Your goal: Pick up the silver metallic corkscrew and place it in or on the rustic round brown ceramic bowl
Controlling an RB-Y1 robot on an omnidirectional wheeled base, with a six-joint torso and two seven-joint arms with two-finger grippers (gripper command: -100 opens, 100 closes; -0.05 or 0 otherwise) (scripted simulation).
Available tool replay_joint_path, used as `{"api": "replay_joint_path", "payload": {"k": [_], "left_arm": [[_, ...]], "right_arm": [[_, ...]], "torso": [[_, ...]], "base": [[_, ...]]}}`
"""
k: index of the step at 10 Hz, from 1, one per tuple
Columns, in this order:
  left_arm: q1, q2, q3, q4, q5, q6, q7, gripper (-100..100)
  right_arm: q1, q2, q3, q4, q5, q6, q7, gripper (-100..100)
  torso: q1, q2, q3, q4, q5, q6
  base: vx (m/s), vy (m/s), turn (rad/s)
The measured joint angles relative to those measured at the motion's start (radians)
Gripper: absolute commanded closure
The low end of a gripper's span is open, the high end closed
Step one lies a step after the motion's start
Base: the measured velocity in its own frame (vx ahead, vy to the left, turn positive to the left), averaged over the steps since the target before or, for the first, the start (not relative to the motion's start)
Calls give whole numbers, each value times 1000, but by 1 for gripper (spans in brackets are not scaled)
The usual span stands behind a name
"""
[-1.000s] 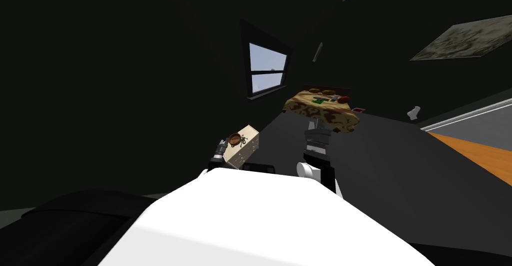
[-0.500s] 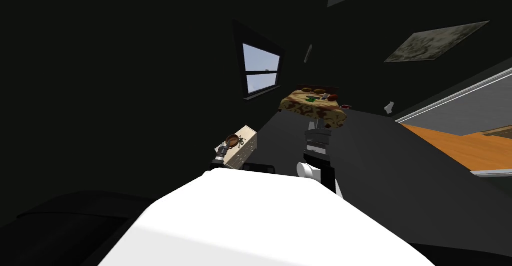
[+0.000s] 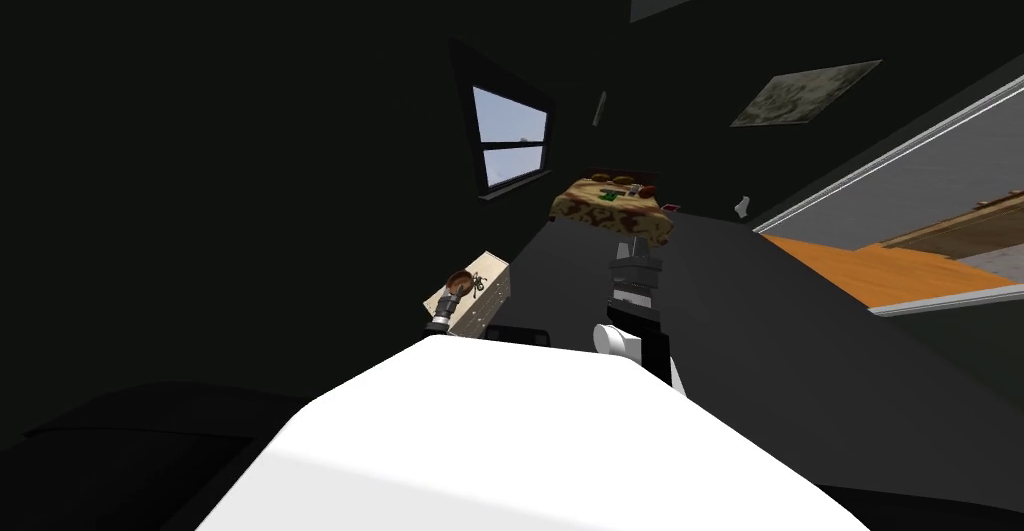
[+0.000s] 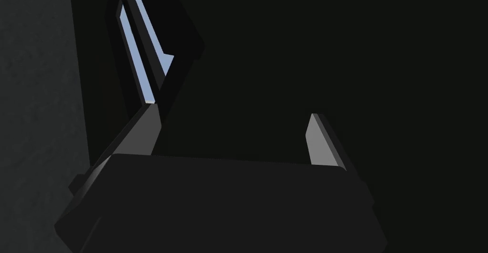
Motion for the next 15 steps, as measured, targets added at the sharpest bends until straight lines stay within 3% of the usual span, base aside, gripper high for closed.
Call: {"api": "replay_joint_path", "payload": {"k": [7,10,15], "left_arm": [[-53,7,-27,189,5,-48,-147,-100],[-61,9,-31,232,6,-53,-170,-100],[-110,21,-56,370,10,-88,-273,-100]], "right_arm": [[0,0,0,0,0,0,0,0],[0,0,0,0,0,0,0,0],[0,0,0,0,0,0,0,0]], "torso": [[1,-1,-1,0,0,0],[-1,-1,0,0,0,0],[1,-2,-1,0,0,0]], "base": [[6,35,-137],[4,10,-54],[19,34,-149]]}}
